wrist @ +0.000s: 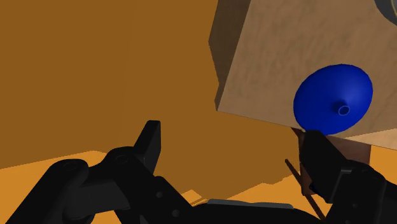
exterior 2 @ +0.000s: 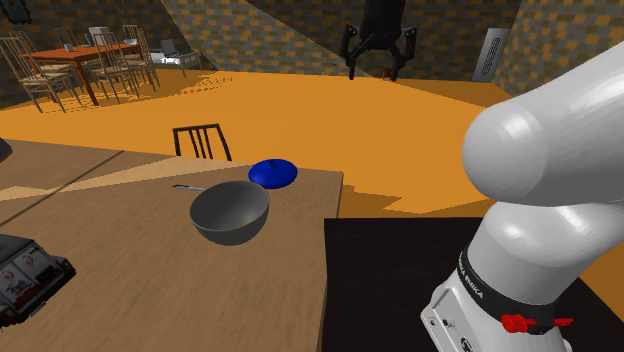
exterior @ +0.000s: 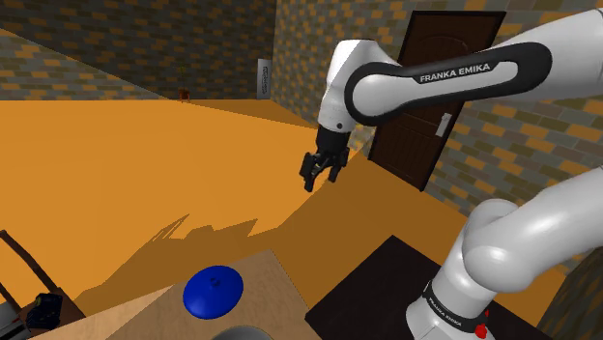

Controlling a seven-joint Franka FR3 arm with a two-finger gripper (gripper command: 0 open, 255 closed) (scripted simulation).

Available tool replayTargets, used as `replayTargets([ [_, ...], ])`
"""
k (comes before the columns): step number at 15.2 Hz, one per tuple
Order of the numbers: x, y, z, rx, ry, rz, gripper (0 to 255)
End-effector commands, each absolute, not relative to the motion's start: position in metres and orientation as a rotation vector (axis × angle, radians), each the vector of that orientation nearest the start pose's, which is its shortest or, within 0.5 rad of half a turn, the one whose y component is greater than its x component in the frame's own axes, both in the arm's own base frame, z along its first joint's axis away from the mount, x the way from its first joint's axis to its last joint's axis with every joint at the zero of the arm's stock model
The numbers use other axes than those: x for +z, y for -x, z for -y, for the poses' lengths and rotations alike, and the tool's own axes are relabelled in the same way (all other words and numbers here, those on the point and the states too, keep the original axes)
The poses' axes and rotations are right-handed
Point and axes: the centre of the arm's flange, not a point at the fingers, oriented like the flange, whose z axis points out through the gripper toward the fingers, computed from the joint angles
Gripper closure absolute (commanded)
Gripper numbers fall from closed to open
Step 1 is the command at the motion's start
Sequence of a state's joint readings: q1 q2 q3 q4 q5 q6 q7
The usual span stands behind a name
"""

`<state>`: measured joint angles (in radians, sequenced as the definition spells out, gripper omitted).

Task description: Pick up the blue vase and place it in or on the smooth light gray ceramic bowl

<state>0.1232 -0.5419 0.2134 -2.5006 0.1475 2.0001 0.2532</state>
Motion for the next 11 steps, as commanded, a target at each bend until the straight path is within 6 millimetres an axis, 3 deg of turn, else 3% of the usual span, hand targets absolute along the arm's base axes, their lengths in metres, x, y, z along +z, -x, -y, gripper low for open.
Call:
replayTargets([
  [1, 0.452, -0.369, -0.159, -0.044, 3.108, 0.000, 0],
  [11, 0.370, -0.408, -0.256, -0.051, 3.118, 0.037, 0],
])
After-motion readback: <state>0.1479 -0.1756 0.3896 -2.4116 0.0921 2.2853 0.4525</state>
